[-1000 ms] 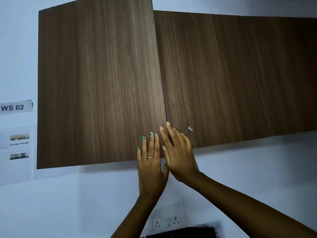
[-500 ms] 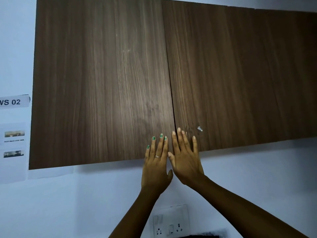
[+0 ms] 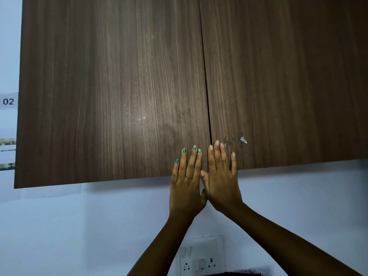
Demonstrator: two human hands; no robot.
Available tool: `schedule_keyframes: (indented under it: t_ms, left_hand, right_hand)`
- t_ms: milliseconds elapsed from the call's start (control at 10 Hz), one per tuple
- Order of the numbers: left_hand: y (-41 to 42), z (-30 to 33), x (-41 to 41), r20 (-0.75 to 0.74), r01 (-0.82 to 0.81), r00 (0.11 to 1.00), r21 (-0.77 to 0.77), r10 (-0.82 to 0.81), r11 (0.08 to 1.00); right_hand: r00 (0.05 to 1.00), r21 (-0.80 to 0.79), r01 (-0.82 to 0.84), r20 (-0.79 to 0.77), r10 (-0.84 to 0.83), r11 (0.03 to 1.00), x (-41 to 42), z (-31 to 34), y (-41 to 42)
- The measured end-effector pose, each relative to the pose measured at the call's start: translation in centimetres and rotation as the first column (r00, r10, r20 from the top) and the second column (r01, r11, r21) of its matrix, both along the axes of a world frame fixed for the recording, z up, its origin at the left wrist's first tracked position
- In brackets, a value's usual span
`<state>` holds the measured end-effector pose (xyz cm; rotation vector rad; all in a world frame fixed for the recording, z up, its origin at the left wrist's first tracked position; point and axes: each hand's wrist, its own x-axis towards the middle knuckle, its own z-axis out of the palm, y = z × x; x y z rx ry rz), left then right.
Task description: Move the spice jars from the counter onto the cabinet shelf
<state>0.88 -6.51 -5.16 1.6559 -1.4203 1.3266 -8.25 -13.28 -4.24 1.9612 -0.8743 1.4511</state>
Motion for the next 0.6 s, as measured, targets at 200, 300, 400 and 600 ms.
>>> schedule_keyframes:
  t_ms: [200,300,400,600]
  left_hand:
    - [0.1,0.0,0.0,0.012,-0.032,0.999,0.0,0.032,0.999]
    - [0.7,0.1,-0.3,0.023,-0.059,0.998,0.037,0.058,0.998]
    - [1.1,0.2,-0.6,-0.018,-0.018,1.0,0.061,0.019,0.998]
    - [3.0,1.4,-2.5,-0.098,0.103,0.99,0.014,-0.101,0.995]
  right_hand:
    - [1.0,-0.02,0.021,0.012,-0.021,1.0,0.1,-0.2,-0.2]
    - [1.0,-0.003,0.024,-0.006,-0.024,1.0,-0.3,0.0,0.3]
    - [0.999,0.047,0.01,-0.051,-0.008,0.999,-0.9,0.2,0.9]
    - [0.995,0.119,-0.073,-0.061,0.08,0.99,-2.7,1.5,2.5]
